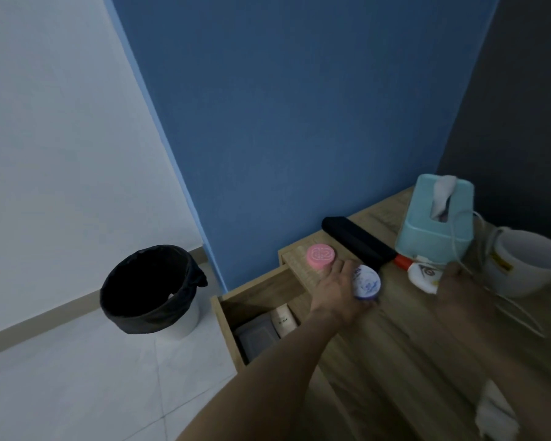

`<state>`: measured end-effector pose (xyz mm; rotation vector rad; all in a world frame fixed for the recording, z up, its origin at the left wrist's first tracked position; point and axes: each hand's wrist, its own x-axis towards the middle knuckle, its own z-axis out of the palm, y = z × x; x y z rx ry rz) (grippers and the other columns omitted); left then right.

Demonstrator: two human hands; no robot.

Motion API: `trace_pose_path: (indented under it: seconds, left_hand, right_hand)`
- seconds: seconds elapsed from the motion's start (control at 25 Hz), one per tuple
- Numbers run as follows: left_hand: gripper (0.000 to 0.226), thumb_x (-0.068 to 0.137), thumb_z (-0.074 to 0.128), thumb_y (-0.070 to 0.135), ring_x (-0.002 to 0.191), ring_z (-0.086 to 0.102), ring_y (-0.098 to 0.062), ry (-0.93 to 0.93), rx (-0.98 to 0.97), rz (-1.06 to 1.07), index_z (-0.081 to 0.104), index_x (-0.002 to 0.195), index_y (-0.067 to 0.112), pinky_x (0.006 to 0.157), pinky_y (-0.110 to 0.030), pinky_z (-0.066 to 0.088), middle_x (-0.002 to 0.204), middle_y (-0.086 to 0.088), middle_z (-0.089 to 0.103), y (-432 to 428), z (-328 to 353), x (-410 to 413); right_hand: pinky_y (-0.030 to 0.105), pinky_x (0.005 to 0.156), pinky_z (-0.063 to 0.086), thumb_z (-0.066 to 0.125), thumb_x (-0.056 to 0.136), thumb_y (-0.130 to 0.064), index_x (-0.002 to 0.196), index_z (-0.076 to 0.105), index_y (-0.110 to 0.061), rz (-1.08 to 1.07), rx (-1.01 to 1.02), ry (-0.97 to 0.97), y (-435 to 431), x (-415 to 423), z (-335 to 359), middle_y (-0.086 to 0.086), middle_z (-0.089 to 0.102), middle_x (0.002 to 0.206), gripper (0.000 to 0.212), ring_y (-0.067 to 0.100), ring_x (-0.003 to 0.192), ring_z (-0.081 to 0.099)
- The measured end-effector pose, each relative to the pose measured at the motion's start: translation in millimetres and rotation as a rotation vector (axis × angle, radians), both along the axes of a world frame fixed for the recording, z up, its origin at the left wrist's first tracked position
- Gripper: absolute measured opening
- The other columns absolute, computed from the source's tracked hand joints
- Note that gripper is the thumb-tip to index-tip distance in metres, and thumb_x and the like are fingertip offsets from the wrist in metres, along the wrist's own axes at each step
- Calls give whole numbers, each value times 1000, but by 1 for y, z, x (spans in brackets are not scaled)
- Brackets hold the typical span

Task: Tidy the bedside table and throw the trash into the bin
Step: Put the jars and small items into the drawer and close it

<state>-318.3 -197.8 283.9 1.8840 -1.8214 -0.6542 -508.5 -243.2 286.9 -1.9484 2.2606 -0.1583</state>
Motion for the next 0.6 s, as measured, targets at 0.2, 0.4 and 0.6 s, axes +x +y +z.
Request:
trace_pose_path:
  seconds: [0.2, 0.4, 0.6]
  left_hand:
    - [73, 75, 76, 36, 128, 40, -23, 4, 15, -20, 38, 136, 20, 102, -37, 39, 138, -5, 43, 7, 3, 1]
    - [74, 76, 74, 32, 121, 46, -29, -16, 36, -27, 33, 137, 25, 93, -40, 49, 135, -7, 40, 20, 7, 9]
    - [82, 72, 75, 24, 122, 44, -35, -85, 54, 22, 28, 139, 35, 94, -43, 51, 138, -11, 30, 53, 10, 28]
  right_hand:
    - [43, 96, 40, 73, 70, -34, 128, 32, -3, 26, 80, -104, 0, 4, 0, 22, 45, 129, 78, 37, 119, 44]
    - [44, 93, 44, 81, 60, -27, 126, 33, -3, 7, 62, -292, 12, 13, 2, 23, 50, 124, 86, 37, 113, 51]
    - [34, 88, 49, 82, 59, -30, 131, 41, -7, 31, 225, -524, 37, 26, 0, 20, 54, 124, 86, 31, 116, 52]
